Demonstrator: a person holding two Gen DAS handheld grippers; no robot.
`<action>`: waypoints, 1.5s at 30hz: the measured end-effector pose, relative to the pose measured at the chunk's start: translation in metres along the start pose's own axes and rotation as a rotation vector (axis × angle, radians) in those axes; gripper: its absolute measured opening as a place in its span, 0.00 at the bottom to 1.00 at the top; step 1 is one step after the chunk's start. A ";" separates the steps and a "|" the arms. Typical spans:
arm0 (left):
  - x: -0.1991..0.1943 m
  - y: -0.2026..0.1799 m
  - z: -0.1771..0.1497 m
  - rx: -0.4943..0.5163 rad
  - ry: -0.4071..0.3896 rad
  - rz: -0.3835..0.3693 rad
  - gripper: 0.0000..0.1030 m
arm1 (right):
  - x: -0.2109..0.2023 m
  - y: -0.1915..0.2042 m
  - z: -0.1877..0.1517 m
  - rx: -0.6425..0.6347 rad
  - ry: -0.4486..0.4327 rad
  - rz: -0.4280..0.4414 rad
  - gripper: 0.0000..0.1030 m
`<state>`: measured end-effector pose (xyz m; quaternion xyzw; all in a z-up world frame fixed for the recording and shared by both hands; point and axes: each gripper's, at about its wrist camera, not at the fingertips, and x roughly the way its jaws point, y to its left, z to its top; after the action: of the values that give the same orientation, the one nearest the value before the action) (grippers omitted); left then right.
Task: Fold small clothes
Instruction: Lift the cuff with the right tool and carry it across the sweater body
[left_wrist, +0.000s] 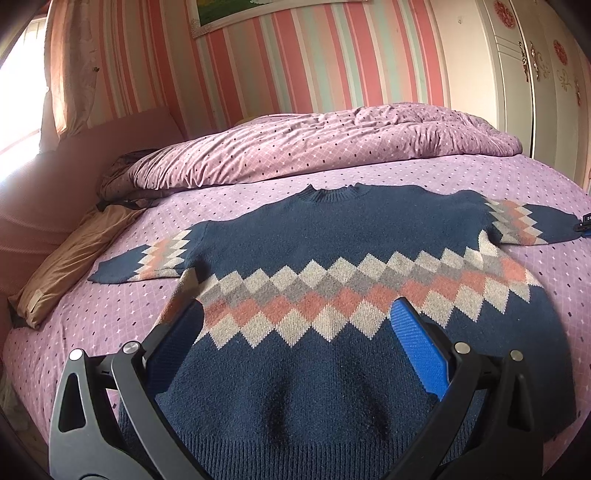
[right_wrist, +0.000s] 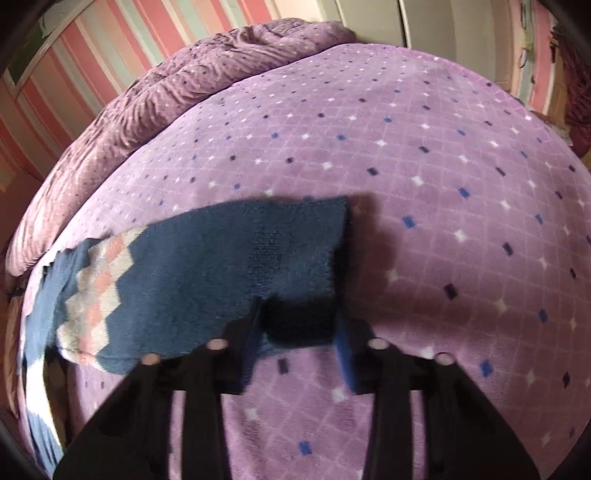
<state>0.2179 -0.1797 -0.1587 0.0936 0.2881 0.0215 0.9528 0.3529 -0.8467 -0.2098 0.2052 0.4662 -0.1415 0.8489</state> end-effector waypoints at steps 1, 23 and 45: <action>-0.001 0.000 0.000 0.000 -0.001 0.002 0.97 | 0.000 0.005 0.000 -0.013 0.008 0.012 0.20; -0.027 0.057 0.015 -0.067 -0.065 0.002 0.97 | -0.101 0.215 0.030 -0.305 -0.173 0.216 0.16; 0.010 0.208 0.035 -0.161 -0.102 0.052 0.97 | -0.081 0.493 -0.054 -0.493 -0.196 0.168 0.16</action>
<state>0.2488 0.0196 -0.0958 0.0254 0.2338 0.0644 0.9698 0.4832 -0.3852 -0.0604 0.0158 0.3834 0.0281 0.9230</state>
